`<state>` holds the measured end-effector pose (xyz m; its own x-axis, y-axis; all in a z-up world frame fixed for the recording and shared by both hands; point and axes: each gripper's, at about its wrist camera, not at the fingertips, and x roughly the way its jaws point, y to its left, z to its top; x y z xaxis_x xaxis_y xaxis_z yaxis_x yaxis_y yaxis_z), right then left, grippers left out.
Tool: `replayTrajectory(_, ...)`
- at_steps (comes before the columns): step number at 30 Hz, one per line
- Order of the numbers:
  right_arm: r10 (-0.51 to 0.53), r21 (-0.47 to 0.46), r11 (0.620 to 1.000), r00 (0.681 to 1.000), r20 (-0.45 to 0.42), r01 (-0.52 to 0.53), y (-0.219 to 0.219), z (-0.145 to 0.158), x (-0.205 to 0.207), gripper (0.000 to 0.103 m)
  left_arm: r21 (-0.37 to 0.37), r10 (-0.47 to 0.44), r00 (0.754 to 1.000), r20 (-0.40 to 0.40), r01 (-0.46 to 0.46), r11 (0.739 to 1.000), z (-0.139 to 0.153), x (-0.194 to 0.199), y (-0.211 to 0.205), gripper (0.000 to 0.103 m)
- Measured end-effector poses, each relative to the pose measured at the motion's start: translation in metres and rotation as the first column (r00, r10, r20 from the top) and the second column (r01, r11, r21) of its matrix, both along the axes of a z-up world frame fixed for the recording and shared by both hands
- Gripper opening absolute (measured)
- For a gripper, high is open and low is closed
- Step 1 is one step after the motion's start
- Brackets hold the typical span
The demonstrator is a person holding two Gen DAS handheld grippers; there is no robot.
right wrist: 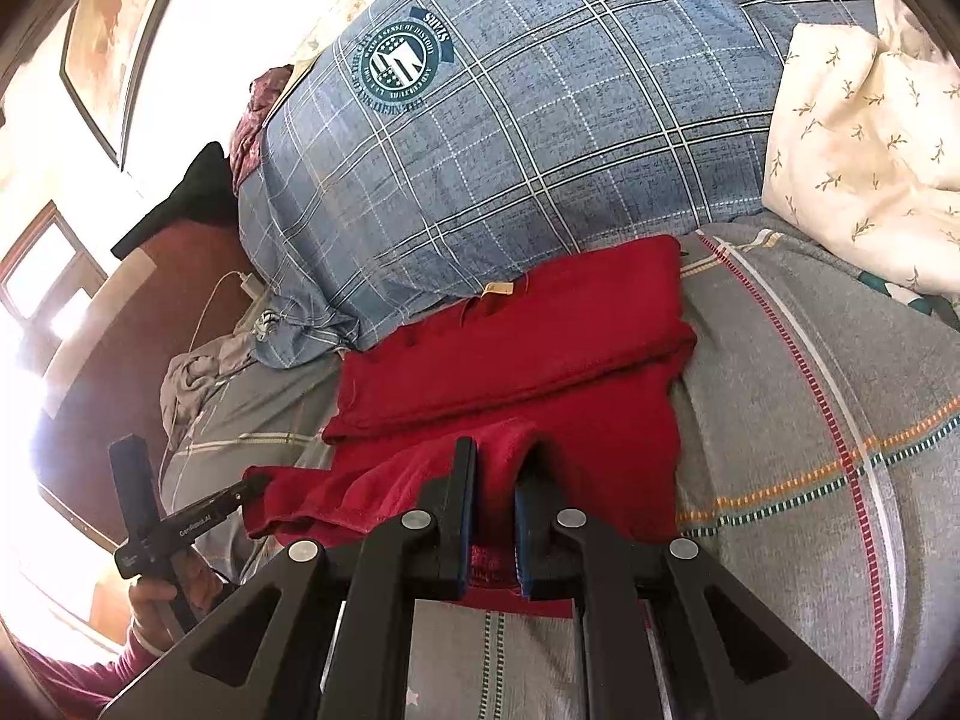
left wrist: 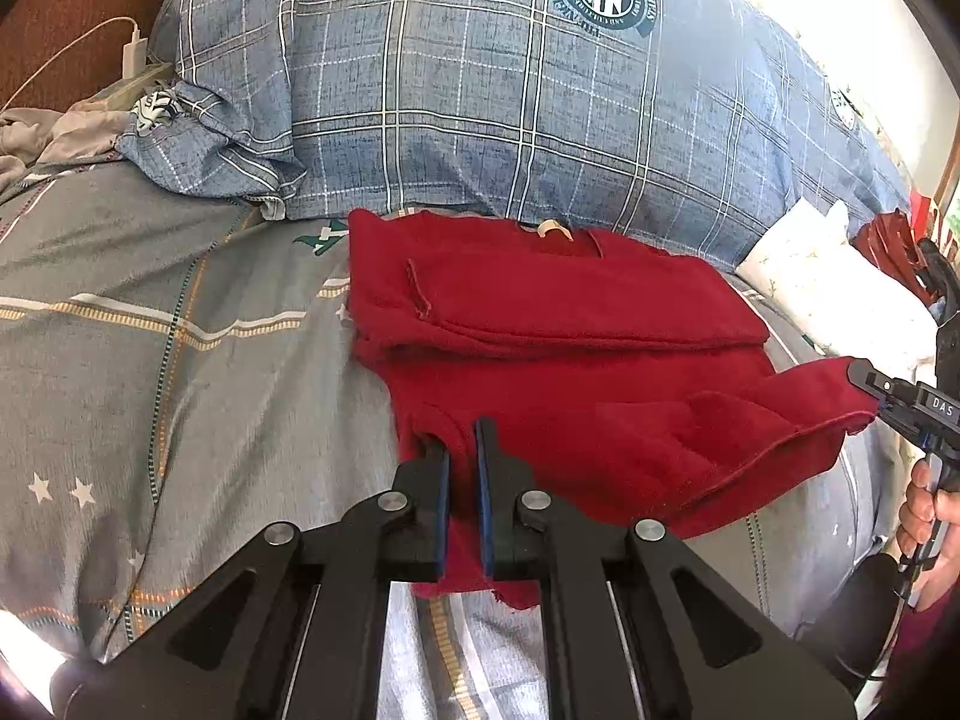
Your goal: Fold small clothes
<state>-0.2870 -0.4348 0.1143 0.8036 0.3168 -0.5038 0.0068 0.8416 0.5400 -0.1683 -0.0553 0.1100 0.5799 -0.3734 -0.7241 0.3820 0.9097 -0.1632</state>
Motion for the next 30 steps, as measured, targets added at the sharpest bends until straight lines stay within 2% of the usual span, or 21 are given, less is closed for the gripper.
replayTrajectory(15,-0.018,-0.059,0.998,0.999,0.051,0.022,0.0,0.02,0.013,0.01,-0.011,0.011,0.999,0.049,-0.01,1.0,0.02,0.017,-0.008,0.006)
replayTrajectory(30,-0.046,-0.101,0.993,0.995,0.09,0.055,-0.005,0.041,0.062,0.01,0.0,0.056,0.995,0.076,-0.057,0.998,0.028,0.064,-0.022,0.006)
